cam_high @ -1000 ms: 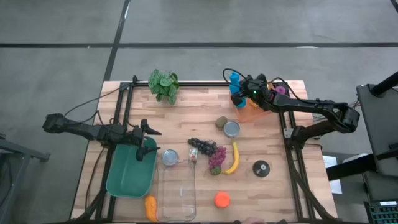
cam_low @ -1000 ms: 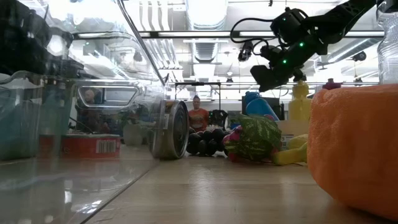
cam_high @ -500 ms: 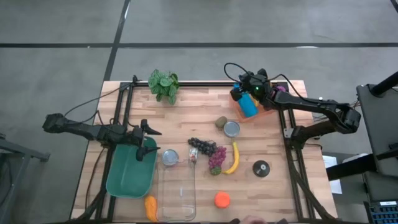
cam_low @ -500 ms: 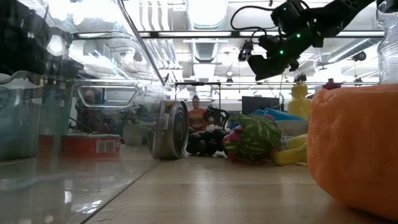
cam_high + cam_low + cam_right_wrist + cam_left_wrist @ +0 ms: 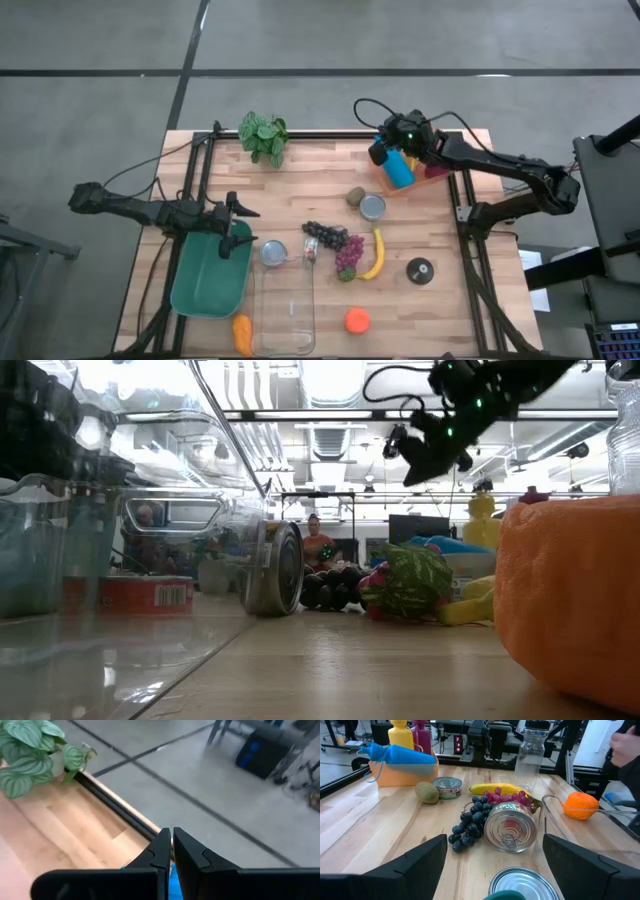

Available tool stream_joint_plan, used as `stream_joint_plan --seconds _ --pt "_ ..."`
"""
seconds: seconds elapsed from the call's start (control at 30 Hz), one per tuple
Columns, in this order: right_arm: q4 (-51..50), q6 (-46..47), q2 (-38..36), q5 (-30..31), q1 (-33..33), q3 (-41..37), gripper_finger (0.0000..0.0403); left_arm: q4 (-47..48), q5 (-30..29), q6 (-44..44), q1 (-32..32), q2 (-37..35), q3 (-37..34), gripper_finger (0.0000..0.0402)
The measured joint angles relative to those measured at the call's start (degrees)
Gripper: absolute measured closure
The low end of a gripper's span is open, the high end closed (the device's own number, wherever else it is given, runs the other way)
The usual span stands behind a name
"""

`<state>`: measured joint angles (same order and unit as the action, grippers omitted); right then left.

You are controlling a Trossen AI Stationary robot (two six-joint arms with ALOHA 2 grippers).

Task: Pick & Place Food Item
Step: Put the blue tumbler into the orange bin

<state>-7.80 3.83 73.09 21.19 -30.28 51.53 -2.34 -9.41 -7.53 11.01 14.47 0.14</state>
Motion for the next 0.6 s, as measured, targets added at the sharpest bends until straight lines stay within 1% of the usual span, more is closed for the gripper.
stream_joint_plan --seconds 0.17,0.23,0.3,0.37,0.5,0.6 --pt "-16.8 3.7 2.3 -3.5 0.2 12.1 0.0387 0.0 0.0 0.0 0.0 0.0 0.0 0.0066" --pt "-22.8 4.8 4.3 -4.6 0.3 17.4 0.0387 0.0 0.0 0.0 0.0 0.0 0.0 0.0066" --pt "-28.8 5.1 7.2 -5.0 0.3 22.9 0.0376 0.0 0.0 0.0 0.0 0.0 0.0 0.0066" --pt "-34.5 5.1 11.0 -5.2 0.3 28.4 0.0353 0.0 0.0 0.0 0.0 0.0 0.0 0.0066" --pt "-46.6 3.7 20.1 -5.5 -0.6 40.2 0.0278 0.0 0.0 0.0 0.0 0.0 0.0 0.0066" --pt "-57.2 4.5 27.8 -10.0 -3.0 50.5 0.0224 0.0 0.0 0.0 0.0 0.0 0.0 0.0066"
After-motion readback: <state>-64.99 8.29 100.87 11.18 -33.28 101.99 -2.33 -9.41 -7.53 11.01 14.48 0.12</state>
